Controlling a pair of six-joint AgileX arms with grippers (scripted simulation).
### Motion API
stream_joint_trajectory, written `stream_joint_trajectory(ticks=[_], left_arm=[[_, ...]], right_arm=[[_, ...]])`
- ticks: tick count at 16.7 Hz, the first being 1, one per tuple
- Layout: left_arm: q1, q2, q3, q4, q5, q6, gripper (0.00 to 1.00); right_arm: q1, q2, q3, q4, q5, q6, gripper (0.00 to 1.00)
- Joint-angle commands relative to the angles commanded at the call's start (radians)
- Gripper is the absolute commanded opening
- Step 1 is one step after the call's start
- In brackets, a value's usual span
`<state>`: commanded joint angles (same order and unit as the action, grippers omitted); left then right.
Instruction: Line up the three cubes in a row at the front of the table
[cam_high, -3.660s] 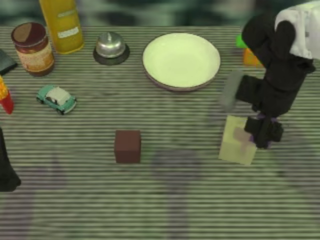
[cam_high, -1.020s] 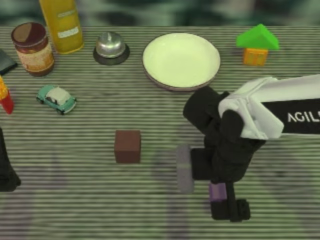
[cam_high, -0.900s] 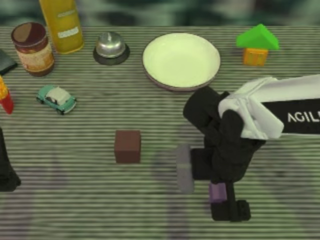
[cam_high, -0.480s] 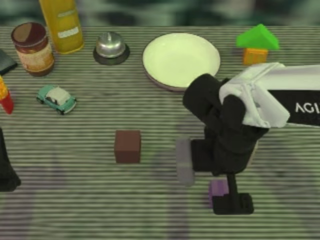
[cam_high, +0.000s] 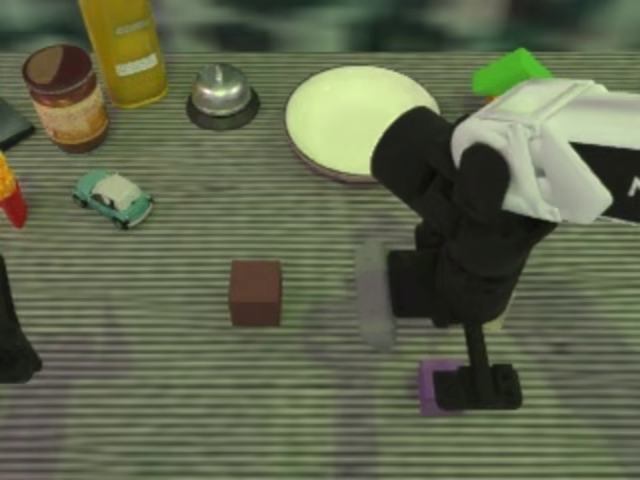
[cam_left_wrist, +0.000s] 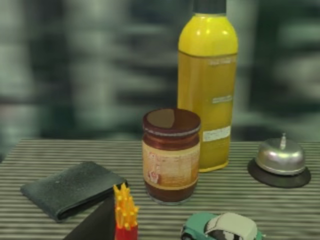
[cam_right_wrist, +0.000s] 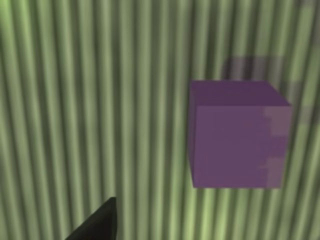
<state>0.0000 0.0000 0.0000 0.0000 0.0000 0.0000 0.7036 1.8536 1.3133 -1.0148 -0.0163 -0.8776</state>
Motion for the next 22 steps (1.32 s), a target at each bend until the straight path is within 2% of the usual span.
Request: stream_joint_trajectory(ticks=[4, 9, 16, 22], left_arm=[[-0.008, 0.031, 0.03, -0.016, -0.001, -0.01, 1.0], [-0.078, 0.293, 0.263, -0.161, -0.004, -0.083, 1.0], [-0.25, 0.993, 0.788, -0.536, 0.002, -0.245, 1.0], [-0.402, 1.627, 1.257, -0.868, 0.007, -0.389, 1.0]], right_arm=[[-0.017, -0.024, -0.025, 0.027, -0.004, 0.012, 1.0], [-0.124, -0.259, -0.191, 0.189, -0.026, 0.11, 1.0], [-0.361, -0.86, -0.627, 0.496, -0.044, 0.384, 1.0], [-0.558, -1.414, -1.044, 0.755, -0.032, 0.649, 1.0]])
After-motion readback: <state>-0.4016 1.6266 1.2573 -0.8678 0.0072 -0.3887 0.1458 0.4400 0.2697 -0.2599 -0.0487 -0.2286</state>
